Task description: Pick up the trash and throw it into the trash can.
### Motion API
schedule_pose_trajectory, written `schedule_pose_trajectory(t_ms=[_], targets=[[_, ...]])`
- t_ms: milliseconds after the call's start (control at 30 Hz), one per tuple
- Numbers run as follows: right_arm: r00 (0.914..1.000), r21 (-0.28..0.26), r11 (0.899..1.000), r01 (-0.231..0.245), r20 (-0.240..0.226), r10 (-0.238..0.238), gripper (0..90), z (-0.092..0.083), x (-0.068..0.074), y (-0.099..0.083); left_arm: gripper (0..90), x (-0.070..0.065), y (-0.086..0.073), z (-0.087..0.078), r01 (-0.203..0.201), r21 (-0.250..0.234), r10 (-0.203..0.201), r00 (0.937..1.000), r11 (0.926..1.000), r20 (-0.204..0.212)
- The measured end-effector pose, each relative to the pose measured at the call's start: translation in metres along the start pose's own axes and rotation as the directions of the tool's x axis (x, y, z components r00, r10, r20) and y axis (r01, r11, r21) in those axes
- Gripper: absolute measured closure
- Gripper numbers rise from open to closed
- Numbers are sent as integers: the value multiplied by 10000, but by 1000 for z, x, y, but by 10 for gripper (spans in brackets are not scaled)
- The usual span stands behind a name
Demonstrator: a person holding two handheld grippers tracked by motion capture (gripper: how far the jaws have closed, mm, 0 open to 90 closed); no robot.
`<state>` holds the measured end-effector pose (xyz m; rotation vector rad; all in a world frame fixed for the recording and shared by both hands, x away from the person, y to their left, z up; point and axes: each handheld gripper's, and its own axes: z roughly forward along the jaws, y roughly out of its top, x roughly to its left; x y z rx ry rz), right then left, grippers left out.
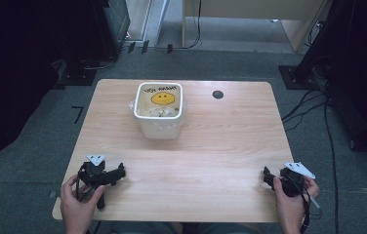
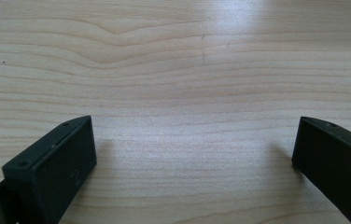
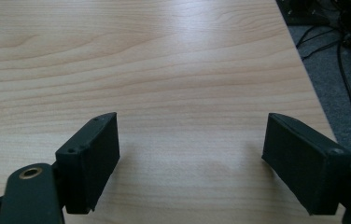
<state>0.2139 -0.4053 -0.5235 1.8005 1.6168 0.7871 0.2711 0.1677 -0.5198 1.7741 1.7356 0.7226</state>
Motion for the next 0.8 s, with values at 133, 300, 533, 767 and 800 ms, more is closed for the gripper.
schedule_pose_trajectory(t_ms=[133,300,533,767,800], targets=[[9999,211,9997,-100,43,99,185,-2,-2,-3,0,0,0,0,2,-1,-2,10000,10000,1],[9999,298,9995,130,80,-132,160,-2,0,-4,0,0,0,0,1,-2,-1,10000,10000,-2],[9999,394,9991,157,48,-159,121,-2,0,-4,0,0,0,0,-4,7,4,10000,10000,-7],[9999,402,9991,144,49,-146,121,-2,0,-4,0,0,0,0,-4,8,4,10000,10000,-8],[9999,402,9991,144,49,-146,121,-2,0,-4,0,0,0,0,-4,8,4,10000,10000,-8]])
